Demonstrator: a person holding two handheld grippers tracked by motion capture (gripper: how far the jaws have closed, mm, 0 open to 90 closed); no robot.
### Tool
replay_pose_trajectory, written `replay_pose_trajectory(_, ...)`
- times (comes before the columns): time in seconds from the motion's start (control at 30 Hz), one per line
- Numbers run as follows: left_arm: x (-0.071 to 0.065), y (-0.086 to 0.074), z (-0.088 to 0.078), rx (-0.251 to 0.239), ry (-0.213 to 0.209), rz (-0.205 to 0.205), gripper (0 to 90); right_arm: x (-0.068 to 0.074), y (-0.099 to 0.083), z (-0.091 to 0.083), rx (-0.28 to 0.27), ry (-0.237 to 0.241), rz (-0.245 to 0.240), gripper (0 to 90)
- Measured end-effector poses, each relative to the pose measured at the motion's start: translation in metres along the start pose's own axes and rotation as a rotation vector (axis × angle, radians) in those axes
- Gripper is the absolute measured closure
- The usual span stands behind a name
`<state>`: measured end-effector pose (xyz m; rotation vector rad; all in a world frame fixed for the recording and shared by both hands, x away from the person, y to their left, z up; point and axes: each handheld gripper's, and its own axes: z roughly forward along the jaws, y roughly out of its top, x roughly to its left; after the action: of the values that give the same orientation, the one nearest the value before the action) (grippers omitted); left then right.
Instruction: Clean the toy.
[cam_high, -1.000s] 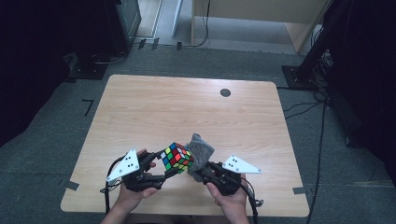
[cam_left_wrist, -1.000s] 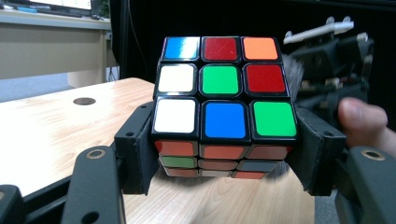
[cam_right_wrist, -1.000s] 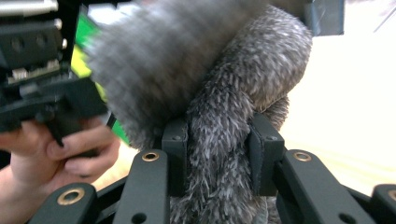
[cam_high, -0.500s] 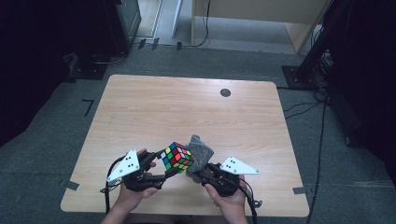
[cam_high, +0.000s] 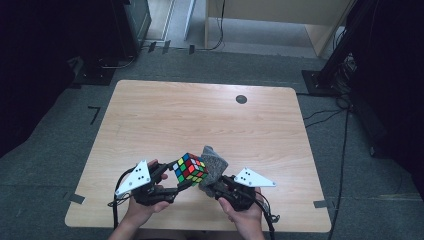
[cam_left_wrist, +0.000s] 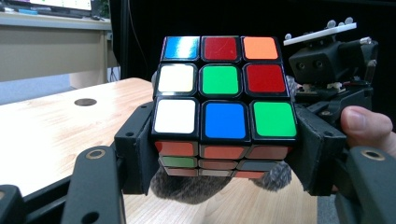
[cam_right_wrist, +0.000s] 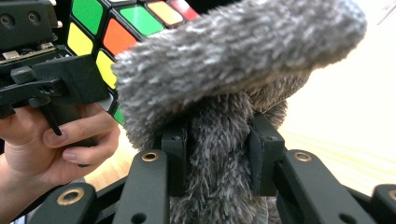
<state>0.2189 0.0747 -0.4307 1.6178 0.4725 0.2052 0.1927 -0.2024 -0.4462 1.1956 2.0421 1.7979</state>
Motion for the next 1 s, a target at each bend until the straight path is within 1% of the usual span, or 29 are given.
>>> replay_pose_trajectory(0.07, -0.001, 0.001, -0.001, -0.004, -0.001, 0.0, 34.6, 0.003, -0.002, 0.002, 0.012, 0.005, -0.011, 65.8)
replay_pose_trajectory(0.13, -0.001, 0.001, -0.001, -0.007, -0.001, 0.0, 34.6, 0.007, -0.004, 0.006, 0.039, 0.016, -0.032, 65.7)
replay_pose_trajectory(0.2, -0.001, 0.001, -0.001, -0.006, 0.0, 0.006, 34.6, 0.01, -0.007, 0.01, 0.064, 0.03, -0.043, 65.7)
replay_pose_trajectory(0.27, 0.0, 0.001, -0.002, -0.007, -0.001, 0.003, 34.6, 0.01, -0.006, 0.01, 0.067, 0.022, -0.053, 65.7)
replay_pose_trajectory(0.3, 0.0, 0.002, -0.002, -0.008, -0.001, 0.001, 34.6, 0.009, -0.004, 0.008, 0.053, 0.015, -0.057, 65.6)
replay_pose_trajectory(0.33, 0.0, 0.002, -0.002, -0.008, 0.0, 0.001, 34.6, 0.007, -0.002, 0.005, 0.029, 0.005, -0.049, 65.6)
replay_pose_trajectory(0.4, 0.0, 0.001, -0.001, -0.006, 0.0, 0.003, 34.6, 0.003, 0.001, 0.0, -0.01, -0.007, -0.016, 65.7)
replay_pose_trajectory(0.43, 0.0, 0.001, -0.001, -0.005, -0.002, 0.0, 34.6, 0.002, 0.001, -0.001, -0.014, -0.01, -0.007, 65.7)
replay_pose_trajectory(0.5, 0.0, 0.0, 0.0, -0.001, -0.003, 0.0, 34.6, 0.004, -0.002, 0.002, 0.005, -0.003, -0.012, 65.6)
replay_pose_trajectory(0.57, 0.0, 0.0, 0.0, 0.001, 0.0, 0.002, 34.6, 0.007, -0.008, 0.01, 0.054, 0.025, -0.021, 65.5)
replay_pose_trajectory(0.6, 0.0, 0.001, 0.0, 0.0, 0.002, 0.004, 34.6, 0.01, -0.011, 0.015, 0.082, 0.042, -0.037, 65.4)
replay_pose_trajectory(0.63, 0.0, 0.001, -0.001, -0.002, 0.002, 0.004, 34.6, 0.012, -0.012, 0.017, 0.097, 0.046, -0.056, 65.4)
replay_pose_trajectory(0.7, 0.001, 0.002, -0.002, -0.009, 0.003, 0.001, 34.6, 0.011, -0.009, 0.014, 0.084, 0.038, -0.063, 65.3)
replay_pose_trajectory(0.73, 0.002, 0.002, -0.003, -0.009, 0.003, 0.002, 34.6, 0.008, -0.006, 0.01, 0.058, 0.029, -0.053, 65.3)
replay_pose_trajectory(0.8, 0.002, 0.001, -0.002, -0.007, 0.002, -0.003, 34.6, 0.001, 0.001, 0.0, -0.012, 0.004, -0.006, 65.3)
replay_pose_trajectory(0.83, 0.003, 0.0, -0.002, -0.006, 0.0, -0.008, 34.6, -0.001, 0.002, -0.004, -0.037, -0.002, 0.01, 65.3)
replay_pose_trajectory(0.87, 0.003, -0.001, 0.0, -0.003, -0.002, -0.014, 34.6, -0.002, 0.003, -0.005, -0.041, -0.005, 0.014, 65.2)
replay_pose_trajectory(0.9, 0.003, -0.002, 0.001, -0.001, -0.002, -0.016, 34.6, -0.002, 0.001, -0.003, -0.031, -0.002, 0.013, 65.2)
replay_pose_trajectory(1.0, 0.001, -0.002, 0.002, 0.004, -0.007, -0.012, 34.6, 0.003, -0.009, 0.009, 0.032, 0.023, 0.013, 65.1)
